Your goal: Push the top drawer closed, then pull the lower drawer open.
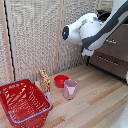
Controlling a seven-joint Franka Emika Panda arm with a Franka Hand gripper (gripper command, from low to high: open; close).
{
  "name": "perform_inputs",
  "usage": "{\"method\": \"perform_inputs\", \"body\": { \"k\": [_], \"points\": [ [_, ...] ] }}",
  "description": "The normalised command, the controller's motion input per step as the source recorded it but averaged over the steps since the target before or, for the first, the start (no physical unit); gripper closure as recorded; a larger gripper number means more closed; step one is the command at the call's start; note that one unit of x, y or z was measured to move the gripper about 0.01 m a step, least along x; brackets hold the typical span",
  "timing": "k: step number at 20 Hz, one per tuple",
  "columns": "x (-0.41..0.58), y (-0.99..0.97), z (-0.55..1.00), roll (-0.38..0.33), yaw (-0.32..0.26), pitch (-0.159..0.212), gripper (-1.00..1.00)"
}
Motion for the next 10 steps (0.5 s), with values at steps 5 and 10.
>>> {"method": "perform_inputs", "body": {
  "k": [5,10],
  "points": [
    [0.0,-0.5,0.32,0.0,0.122,0.0,1.0],
    [-0.013,-0.76,0.45,0.001,0.144,-0.021,1.0]
  ]
}}
